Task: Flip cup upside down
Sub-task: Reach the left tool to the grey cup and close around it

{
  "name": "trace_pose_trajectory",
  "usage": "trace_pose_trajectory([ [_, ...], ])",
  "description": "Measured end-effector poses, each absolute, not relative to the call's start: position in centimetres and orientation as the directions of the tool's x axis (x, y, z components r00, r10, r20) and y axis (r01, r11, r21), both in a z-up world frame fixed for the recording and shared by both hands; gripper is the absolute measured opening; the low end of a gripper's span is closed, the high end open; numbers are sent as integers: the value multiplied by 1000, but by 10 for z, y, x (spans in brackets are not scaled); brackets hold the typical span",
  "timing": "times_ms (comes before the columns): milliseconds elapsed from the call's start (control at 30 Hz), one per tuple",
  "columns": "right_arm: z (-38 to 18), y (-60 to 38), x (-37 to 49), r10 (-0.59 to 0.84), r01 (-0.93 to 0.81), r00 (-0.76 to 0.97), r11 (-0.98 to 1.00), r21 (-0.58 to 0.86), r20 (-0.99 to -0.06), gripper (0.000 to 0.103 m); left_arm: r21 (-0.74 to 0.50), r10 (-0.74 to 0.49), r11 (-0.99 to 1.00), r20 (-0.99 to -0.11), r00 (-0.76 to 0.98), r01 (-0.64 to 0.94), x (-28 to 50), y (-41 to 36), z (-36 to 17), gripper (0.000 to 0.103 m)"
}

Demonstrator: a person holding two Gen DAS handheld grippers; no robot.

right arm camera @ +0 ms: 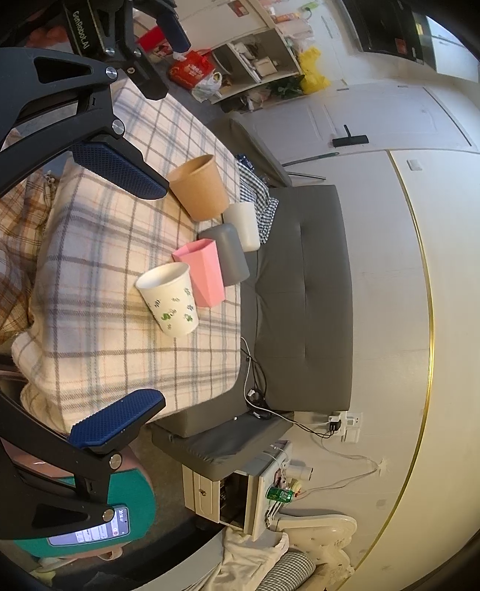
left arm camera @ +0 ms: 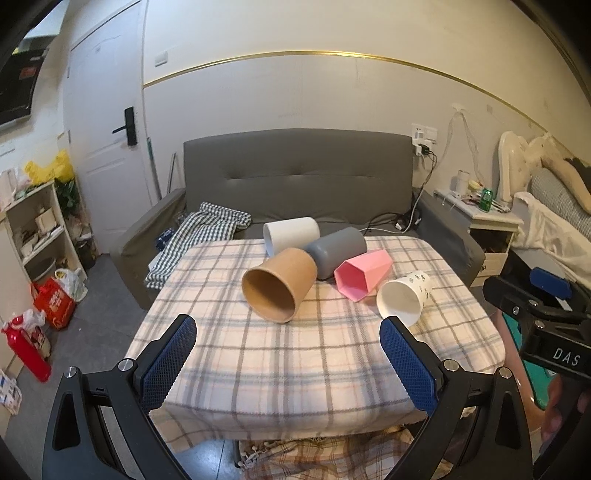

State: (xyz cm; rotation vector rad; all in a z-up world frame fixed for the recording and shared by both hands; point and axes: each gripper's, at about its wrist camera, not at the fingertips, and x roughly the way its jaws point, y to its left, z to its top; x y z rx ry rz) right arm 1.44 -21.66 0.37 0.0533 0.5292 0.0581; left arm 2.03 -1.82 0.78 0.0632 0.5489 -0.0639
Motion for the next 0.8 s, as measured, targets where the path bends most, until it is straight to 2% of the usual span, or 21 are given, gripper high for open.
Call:
trace_pose_trajectory([
  [333, 6, -234, 53, 60, -35, 842, 998, 58, -536, 103, 129, -99, 971, -555, 826, 204, 85, -37, 18, 103],
  [667, -14, -261, 120, 61, -6, 796, 996, 93, -602, 103, 234, -135, 898, -659, 740, 373, 183, -75, -4, 103],
  [800, -23, -273, 145, 52, 12, 782, 995, 99, -621, 103, 215, -139, 895, -697, 704, 390, 219, -79, -10, 103],
])
